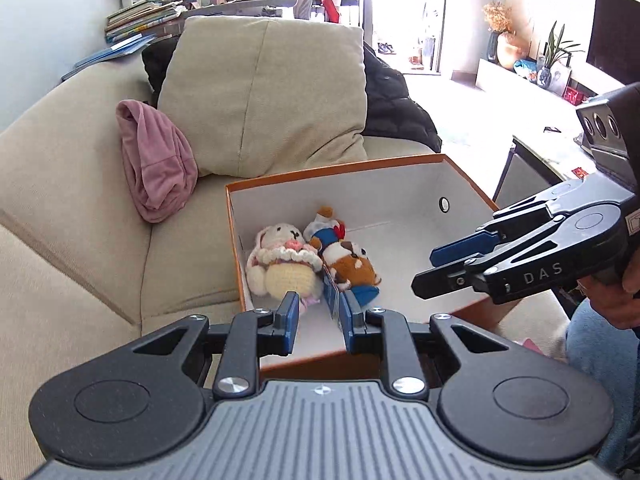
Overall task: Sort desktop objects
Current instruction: 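Grasp the pink pompom with the right gripper, then grasp the red feather toy with the left gripper while right holds pompom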
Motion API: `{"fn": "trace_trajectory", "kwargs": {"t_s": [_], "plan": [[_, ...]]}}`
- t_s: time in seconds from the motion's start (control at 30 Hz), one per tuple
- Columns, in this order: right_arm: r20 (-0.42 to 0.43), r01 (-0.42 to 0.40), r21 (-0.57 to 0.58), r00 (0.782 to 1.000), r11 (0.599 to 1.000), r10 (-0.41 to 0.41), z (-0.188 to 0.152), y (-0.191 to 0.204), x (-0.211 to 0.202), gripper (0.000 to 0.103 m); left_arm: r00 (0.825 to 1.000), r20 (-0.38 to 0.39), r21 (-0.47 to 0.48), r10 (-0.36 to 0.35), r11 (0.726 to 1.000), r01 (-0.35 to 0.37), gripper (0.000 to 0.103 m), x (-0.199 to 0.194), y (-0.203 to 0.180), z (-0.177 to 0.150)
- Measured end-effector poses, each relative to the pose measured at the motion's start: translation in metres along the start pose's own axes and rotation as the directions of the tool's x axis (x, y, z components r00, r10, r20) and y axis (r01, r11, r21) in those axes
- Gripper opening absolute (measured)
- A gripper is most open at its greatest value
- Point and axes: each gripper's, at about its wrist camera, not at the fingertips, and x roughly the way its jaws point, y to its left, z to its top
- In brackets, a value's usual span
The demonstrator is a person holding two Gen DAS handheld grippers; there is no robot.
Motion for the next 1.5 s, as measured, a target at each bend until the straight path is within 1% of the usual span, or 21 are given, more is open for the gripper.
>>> {"fn": "trace_trajectory", "kwargs": {"t_s": [0.13, 0.2, 0.23, 0.3, 0.4, 0.47, 0.5, 0.53, 0.7, 0.83, 0.9, 0.93, 1.0, 1.03, 1.07, 1.1, 1.13, 1.2, 1.23, 1.37, 1.5], "plan": [[0.025, 0.022, 0.034, 0.999, 0.999, -0.023, -0.035, 0.011, -0.023, 0.044, 1.0, -0.021, -0.091, -0.004, 0.996, 0.002, 0.025, -0.023, 0.004, -0.024], [0.015, 0.047, 0.074, 0.999, 0.996, -0.049, -0.053, 0.01, -0.027, 0.044, 0.999, -0.034, -0.112, -0.025, 0.993, 0.021, 0.025, -0.027, 0.001, -0.034], [0.009, 0.054, 0.103, 0.998, 0.993, -0.056, -0.063, 0.009, -0.029, 0.044, 0.999, -0.038, -0.116, -0.033, 0.993, 0.029, 0.028, -0.028, -0.003, -0.041], [-0.001, 0.078, 0.129, 0.997, 0.989, -0.079, -0.079, 0.006, -0.031, 0.044, 0.997, -0.052, -0.122, -0.055, 0.991, 0.049, 0.033, -0.024, -0.011, -0.047], [-0.014, 0.155, 0.115, 0.988, 0.981, -0.154, -0.097, 0.005, -0.029, 0.046, 0.992, -0.081, -0.125, -0.098, 0.988, 0.088, 0.036, -0.008, -0.023, -0.051], [-0.025, 0.181, 0.111, 0.984, 0.977, -0.179, -0.103, 0.002, -0.027, 0.051, 0.985, -0.116, -0.119, -0.131, 0.986, 0.117, 0.044, 0.007, -0.031, -0.05], [-0.033, 0.188, 0.112, 0.982, 0.976, -0.185, -0.105, 0.0, -0.026, 0.055, 0.978, -0.139, -0.111, -0.153, 0.984, 0.138, 0.054, 0.018, -0.036, -0.052], [-0.043, 0.192, 0.119, 0.981, 0.974, -0.188, -0.108, -0.004, -0.024, 0.057, 0.973, -0.16, -0.103, -0.164, 0.984, 0.149, 0.054, 0.028, -0.038, -0.051], [-0.077, 0.181, 0.138, 0.982, 0.974, -0.171, -0.115, -0.016, -0.013, 0.059, 0.936, -0.287, -0.125, -0.202, 0.977, 0.172, 0.054, 0.08, -0.04, -0.056], [-0.115, 0.153, 0.154, 0.984, 0.976, -0.136, -0.119, -0.026, 0.002, 0.059, 0.894, -0.372, -0.159, -0.25, 0.966, 0.204, 0.054, 0.11, -0.035, -0.061], [-0.127, 0.145, 0.158, 0.984, 0.977, -0.125, -0.12, -0.03, 0.009, 0.059, 0.884, -0.392, -0.165, -0.254, 0.965, 0.204, 0.054, 0.118, -0.033, -0.064], [-0.133, 0.143, 0.158, 0.984, 0.977, -0.122, -0.12, -0.031, 0.013, 0.059, 0.883, -0.395, -0.162, -0.255, 0.965, 0.206, 0.051, 0.121, -0.033, -0.064], [-0.14, 0.134, 0.165, 0.984, 0.977, -0.111, -0.121, -0.035, 0.018, 0.055, 0.881, -0.385, -0.158, -0.273, 0.961, 0.228, 0.047, 0.122, -0.035, -0.064], [-0.142, 0.123, 0.171, 0.985, 0.978, -0.099, -0.122, -0.037, 0.02, 0.053, 0.88, -0.382, -0.157, -0.282, 0.958, 0.238, 0.042, 0.123, -0.036, -0.064], [-0.143, 0.113, 0.179, 0.986, 0.977, -0.088, -0.122, -0.039, 0.022, 0.049, 0.88, -0.381, -0.157, -0.285, 0.958, 0.242, 0.039, 0.124, -0.036, -0.065], [-0.141, 0.104, 0.185, 0.987, 0.977, -0.079, -0.123, -0.04, 0.023, 0.047, 0.88, -0.379, -0.157, -0.285, 0.957, 0.243, 0.035, 0.125, -0.036, -0.066], [-0.139, 0.099, 0.189, 0.988, 0.977, -0.073, -0.122, -0.041, 0.024, 0.046, 0.882, -0.376, -0.156, -0.285, 0.957, 0.244, 0.025, 0.126, -0.036, -0.067], [-0.132, 0.094, 0.192, 0.989, 0.977, -0.069, -0.123, -0.041, 0.024, 0.044, 0.879, -0.38, -0.165, -0.288, 0.956, 0.242, 0.014, 0.127, -0.036, -0.071], [-0.128, 0.092, 0.189, 0.989, 0.978, -0.069, -0.123, -0.041, 0.023, 0.044, 0.882, -0.377, -0.164, -0.283, 0.957, 0.237, 0.01, 0.126, -0.036, -0.072], [-0.107, 0.096, 0.167, 0.991, 0.981, -0.079, -0.124, -0.037, 0.015, 0.043, 0.901, -0.343, -0.185, -0.267, 0.959, 0.214, 0.004, 0.112, -0.029, -0.075], [-0.068, 0.093, 0.155, 0.994, 0.983, -0.084, -0.122, -0.034, 0.0, 0.043, 0.93, -0.274, -0.196, -0.244, 0.961, 0.195, 0.003, 0.08, -0.023, -0.074]]}}
